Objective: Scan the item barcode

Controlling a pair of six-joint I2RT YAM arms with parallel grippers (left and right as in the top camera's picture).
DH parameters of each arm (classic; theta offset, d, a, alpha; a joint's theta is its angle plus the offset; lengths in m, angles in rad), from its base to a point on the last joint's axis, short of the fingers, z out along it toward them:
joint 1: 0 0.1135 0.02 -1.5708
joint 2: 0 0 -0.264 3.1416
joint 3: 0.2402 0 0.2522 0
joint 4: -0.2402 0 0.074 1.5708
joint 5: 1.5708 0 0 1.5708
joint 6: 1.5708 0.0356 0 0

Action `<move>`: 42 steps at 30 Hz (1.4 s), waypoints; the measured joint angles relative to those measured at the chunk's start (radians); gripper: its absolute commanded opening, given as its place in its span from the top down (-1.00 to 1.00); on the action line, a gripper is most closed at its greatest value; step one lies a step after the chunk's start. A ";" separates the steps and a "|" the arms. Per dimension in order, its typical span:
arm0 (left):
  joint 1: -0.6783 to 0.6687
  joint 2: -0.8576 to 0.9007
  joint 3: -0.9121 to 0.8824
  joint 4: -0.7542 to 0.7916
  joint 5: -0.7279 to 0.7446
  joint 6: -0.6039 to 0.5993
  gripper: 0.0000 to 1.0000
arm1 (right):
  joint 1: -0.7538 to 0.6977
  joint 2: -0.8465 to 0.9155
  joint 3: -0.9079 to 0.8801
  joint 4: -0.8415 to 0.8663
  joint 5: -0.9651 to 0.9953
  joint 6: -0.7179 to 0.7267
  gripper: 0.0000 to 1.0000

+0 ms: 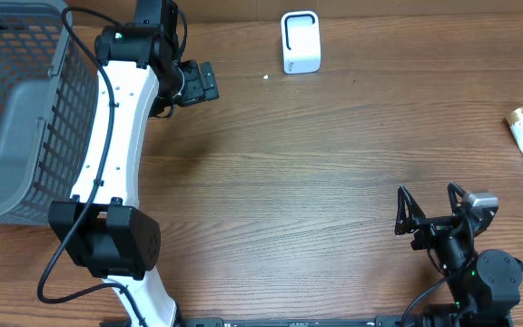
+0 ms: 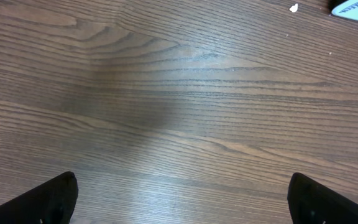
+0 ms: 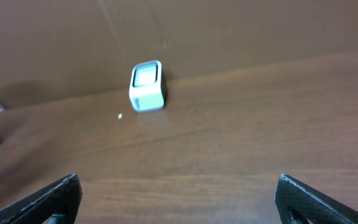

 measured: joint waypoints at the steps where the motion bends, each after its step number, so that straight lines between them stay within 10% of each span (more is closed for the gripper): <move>1: 0.000 0.000 0.000 0.000 0.000 0.000 -0.99 | 0.000 -0.007 -0.008 0.010 0.005 0.000 -1.00; 42: 0.000 0.000 0.000 0.000 0.000 0.000 -1.00 | 0.051 -0.116 -0.251 0.294 0.085 -0.066 -1.00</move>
